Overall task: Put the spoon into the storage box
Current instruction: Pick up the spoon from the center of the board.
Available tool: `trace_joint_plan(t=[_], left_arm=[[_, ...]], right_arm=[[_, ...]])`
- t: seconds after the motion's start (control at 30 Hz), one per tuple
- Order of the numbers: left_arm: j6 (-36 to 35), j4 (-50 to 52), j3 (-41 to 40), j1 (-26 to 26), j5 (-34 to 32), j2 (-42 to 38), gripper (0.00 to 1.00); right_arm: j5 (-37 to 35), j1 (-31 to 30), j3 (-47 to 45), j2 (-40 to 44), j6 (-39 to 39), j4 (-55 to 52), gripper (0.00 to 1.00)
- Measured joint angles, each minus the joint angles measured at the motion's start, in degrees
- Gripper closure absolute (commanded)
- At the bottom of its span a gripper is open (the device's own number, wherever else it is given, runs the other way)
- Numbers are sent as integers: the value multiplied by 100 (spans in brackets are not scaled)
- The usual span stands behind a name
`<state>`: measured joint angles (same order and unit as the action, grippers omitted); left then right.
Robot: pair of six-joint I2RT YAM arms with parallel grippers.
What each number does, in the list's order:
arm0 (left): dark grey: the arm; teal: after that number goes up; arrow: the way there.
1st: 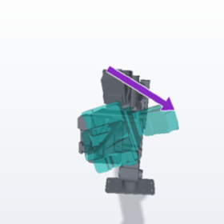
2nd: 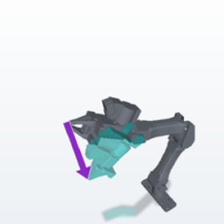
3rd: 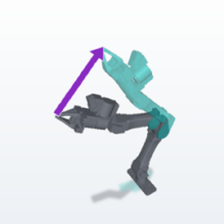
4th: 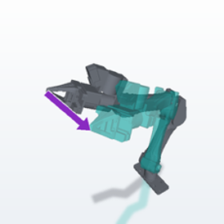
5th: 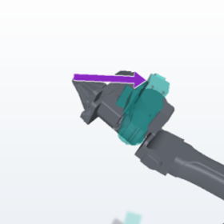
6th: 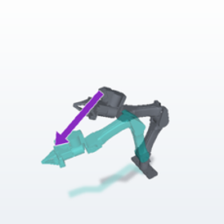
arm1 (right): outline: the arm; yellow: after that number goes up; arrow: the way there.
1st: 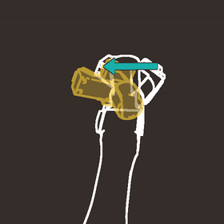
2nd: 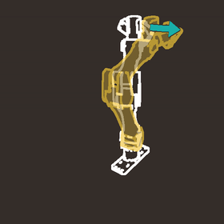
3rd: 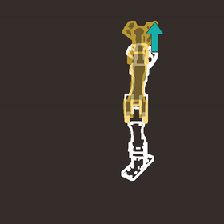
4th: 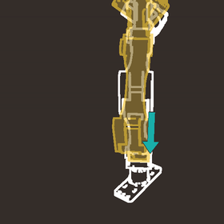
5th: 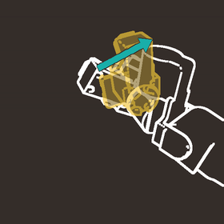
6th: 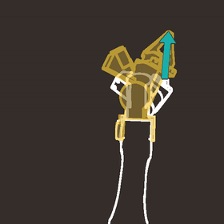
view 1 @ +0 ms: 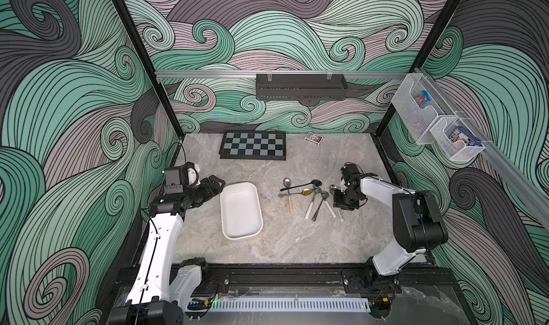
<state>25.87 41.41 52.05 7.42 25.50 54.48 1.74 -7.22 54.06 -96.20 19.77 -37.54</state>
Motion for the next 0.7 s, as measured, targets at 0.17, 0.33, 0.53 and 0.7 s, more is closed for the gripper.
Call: trace_joint_plan(t=[0.17, 0.33, 0.53, 0.7], left_arm=[[0, 0, 0, 0, 0, 2, 18], [0, 2, 0, 0, 0, 2, 18], [0, 2, 0, 0, 0, 2, 18], [0, 7, 0, 0, 0, 2, 19]], right_arm=[[-251, -131, 205, -177, -59, -179, 74], [-501, -236, 295, -260, -96, -282, 81], [-649, -269, 321, -282, -96, -308, 94], [-660, -273, 317, -166, -96, -323, 100]])
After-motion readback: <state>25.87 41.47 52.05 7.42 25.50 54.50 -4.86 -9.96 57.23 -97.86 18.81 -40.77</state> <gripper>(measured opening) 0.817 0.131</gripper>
